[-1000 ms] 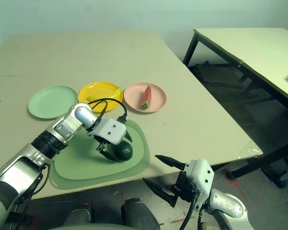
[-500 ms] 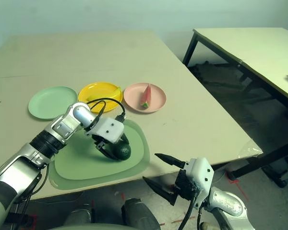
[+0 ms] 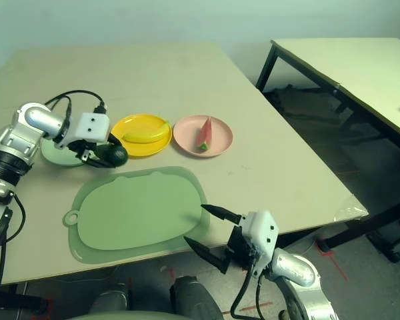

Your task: Place the fruits into color-matched plates.

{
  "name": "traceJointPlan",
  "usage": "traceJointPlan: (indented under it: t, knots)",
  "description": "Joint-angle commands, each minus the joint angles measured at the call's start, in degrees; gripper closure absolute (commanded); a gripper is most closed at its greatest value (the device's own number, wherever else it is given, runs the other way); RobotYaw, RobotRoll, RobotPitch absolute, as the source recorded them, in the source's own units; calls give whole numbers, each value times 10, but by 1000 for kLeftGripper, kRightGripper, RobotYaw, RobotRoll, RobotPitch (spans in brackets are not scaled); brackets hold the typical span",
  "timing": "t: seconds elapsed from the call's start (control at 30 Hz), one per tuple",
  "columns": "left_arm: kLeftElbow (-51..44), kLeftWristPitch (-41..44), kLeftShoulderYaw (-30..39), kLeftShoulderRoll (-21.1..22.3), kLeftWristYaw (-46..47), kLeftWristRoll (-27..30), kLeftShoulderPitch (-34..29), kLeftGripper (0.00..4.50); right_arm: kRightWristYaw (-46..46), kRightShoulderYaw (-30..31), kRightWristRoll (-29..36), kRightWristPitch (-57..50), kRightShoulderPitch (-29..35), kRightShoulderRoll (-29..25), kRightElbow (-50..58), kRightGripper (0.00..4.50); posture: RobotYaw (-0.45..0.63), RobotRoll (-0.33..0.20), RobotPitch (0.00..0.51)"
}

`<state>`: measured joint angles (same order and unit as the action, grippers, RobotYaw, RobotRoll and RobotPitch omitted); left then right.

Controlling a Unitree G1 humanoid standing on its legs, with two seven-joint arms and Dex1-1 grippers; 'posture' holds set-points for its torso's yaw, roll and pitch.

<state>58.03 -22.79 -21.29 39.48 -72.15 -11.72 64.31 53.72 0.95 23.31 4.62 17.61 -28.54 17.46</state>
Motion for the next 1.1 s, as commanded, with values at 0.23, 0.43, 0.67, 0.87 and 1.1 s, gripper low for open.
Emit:
traceJointPlan:
  t: [0.23, 0.43, 0.67, 0.87, 1.1]
  knots:
    - [144, -40, -23, -21, 145, -101, 21, 1474, -9, -5, 1, -3, 5, -4, 5, 0, -167, 0, 40]
    - [173, -22, -18, -26, 204, -120, 1, 1474, -16, -8, 2, -1, 20, -5, 17, 0, -186, 0, 39]
    - [178, -21, -21, -21, 234, -143, -10, 1124, -24, -12, 5, -6, 31, -9, 31, 0, -187, 0, 40]
    - [175, -26, -20, -23, 237, -147, -8, 32, -24, -11, 7, -8, 23, -13, 25, 0, -174, 0, 40]
    - [162, -45, 7, -10, 224, -122, 3, 32, -39, -9, 3, -3, 12, 0, 16, 0, -150, 0, 40]
